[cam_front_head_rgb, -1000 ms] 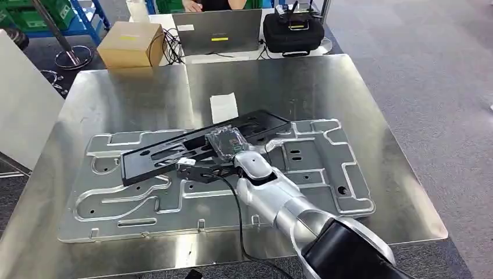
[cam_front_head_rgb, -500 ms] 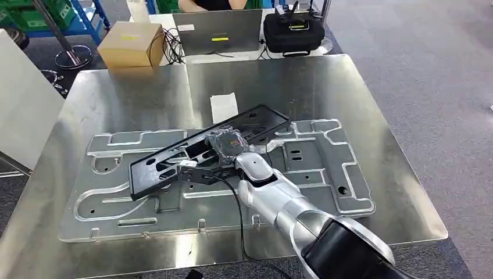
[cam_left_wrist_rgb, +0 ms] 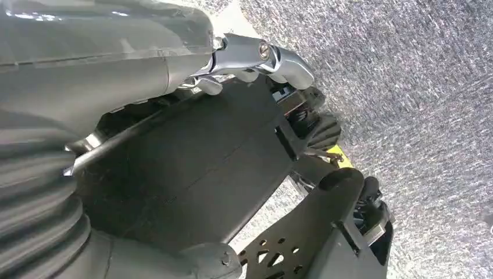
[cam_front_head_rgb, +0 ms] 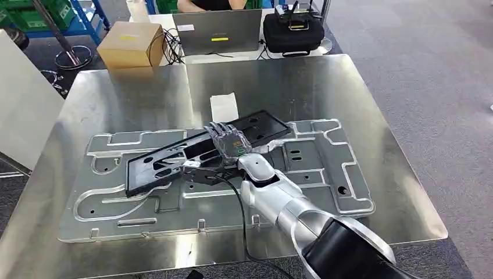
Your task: Take the parts from the cabinet and place them on the table.
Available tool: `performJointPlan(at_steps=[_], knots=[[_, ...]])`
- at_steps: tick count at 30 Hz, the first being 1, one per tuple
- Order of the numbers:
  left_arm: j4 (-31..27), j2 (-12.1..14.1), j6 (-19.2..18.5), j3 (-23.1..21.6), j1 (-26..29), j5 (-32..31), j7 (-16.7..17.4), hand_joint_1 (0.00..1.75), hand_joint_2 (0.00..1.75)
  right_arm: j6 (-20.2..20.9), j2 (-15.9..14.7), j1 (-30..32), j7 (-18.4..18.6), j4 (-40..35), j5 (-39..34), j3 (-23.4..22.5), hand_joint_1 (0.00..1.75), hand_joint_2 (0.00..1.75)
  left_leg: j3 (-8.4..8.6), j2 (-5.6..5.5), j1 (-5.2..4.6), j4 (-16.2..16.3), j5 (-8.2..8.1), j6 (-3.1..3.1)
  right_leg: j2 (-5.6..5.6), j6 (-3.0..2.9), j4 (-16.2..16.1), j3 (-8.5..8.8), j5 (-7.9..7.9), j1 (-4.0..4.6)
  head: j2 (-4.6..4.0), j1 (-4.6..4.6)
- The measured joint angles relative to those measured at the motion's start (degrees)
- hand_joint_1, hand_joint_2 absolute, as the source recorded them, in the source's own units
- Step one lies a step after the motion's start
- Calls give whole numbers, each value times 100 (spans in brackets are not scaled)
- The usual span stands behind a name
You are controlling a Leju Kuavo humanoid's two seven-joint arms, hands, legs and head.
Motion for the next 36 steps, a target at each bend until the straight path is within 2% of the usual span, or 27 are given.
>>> performJointPlan(at_steps=[11, 16, 18, 20, 22, 25, 27, 30, 36], knots=[[0, -9, -42, 0, -14, -26, 57, 0, 175, 31, -35, -46, 26, 20, 87, 0, 0, 0, 2, 0, 0, 0, 0, 0, 0, 0, 0, 3, 0, 0, 0, 0], [0, -11, -55, 0, -24, -46, 79, 0, 175, 90, -52, -74, -24, 22, 85, 0, 0, 0, 2, 0, 0, 0, 0, 0, 0, 0, -1, 3, 0, 0, 0, 2], [0, -11, -55, 0, -24, -44, 79, 0, 175, 20, -52, -76, -168, 20, 5, -2, 0, 0, 2, 0, 0, 0, 0, 0, 0, 0, -1, 4, 0, 0, 0, 2], [0, -11, -46, 0, -24, -31, 79, 0, 175, -149, -50, -86, -523, -35, -246, -50, 0, 0, 1, 4, 0, 0, 0, 0, 5, 0, 0, 4, 1, 0, 0, 2], [0, -11, 0, 0, -24, -2, 90, 0, 175, -145, -11, -112, -804, -351, -744, -68, 0, 0, 2, 12, 0, 0, -1, -1, 16, 0, 1, 0, 4, 0, 0, 0], [0, -11, 103, 4, -25, 4, 90, 0, 175, 157, 46, -234, -689, -1050, -1708, 98, 0, 0, 1, 15, 1, 0, -1, -1, 13, 0, 0, -1, 3, 3, 0, 2], [0, -11, 151, 7, -26, 4, 79, 0, 175, 288, 74, -356, -614, -1418, -2105, 271, 0, 0, 3, 16, 4, 0, -1, -2, 14, -1, 0, -1, 3, 5, 0, 0], [0, -13, 162, 7, -33, -9, 79, 0, 175, 348, 79, -442, -619, -1600, -2240, 402, 0, 0, 3, 14, 4, -1, -1, -1, 13, 0, 0, 2, 3, 5, 0, 2], [0, -28, 70, 7, -62, -57, 81, 0, 175, 345, 79, -489, -741, -1495, -2448, 442, 0, 0, 3, 15, 3, 0, 0, -1, 14, 4, -3, 5, 7, 2, 0, 2]])
